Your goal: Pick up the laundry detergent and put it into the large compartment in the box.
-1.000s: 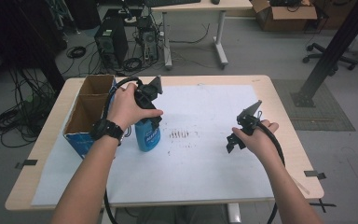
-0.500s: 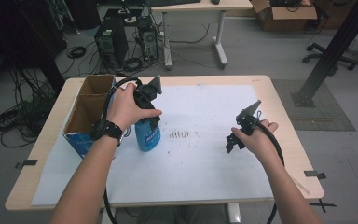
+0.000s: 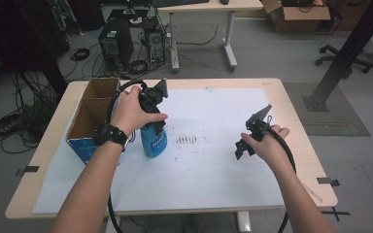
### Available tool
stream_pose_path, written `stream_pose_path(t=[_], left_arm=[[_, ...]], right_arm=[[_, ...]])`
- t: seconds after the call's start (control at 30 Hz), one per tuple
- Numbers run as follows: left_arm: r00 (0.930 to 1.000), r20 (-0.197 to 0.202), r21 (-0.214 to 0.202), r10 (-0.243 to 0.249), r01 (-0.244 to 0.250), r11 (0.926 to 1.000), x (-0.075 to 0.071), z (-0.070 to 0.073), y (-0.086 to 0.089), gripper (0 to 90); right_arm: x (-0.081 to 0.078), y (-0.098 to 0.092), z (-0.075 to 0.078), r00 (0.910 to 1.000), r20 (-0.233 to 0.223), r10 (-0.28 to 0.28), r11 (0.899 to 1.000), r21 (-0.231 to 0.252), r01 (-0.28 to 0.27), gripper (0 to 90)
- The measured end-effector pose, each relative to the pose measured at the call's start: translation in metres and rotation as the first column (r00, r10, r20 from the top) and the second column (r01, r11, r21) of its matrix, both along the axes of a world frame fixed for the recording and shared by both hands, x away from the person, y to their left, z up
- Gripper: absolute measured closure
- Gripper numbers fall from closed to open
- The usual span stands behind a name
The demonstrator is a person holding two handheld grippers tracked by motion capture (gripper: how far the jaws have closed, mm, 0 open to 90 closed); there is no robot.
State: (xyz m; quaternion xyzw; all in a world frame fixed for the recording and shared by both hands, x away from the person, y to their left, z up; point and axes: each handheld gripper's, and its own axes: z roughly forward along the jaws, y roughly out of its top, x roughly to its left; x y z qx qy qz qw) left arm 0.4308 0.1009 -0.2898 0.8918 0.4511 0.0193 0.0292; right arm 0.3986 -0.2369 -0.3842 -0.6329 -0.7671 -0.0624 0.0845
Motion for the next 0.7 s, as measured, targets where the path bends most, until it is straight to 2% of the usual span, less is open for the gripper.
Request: stream_pose_path(t=[0.7], left_arm=[[0.9999, 0.01, 0.012, -0.005, 0.005, 0.9999, -0.0007, 0.001, -0.0028, 29.4]], right_arm=[[-0.002, -0.0034, -0.0001, 1.0, -0.001, -0.004, 1.0, 0.005, 0.004, 3.8]])
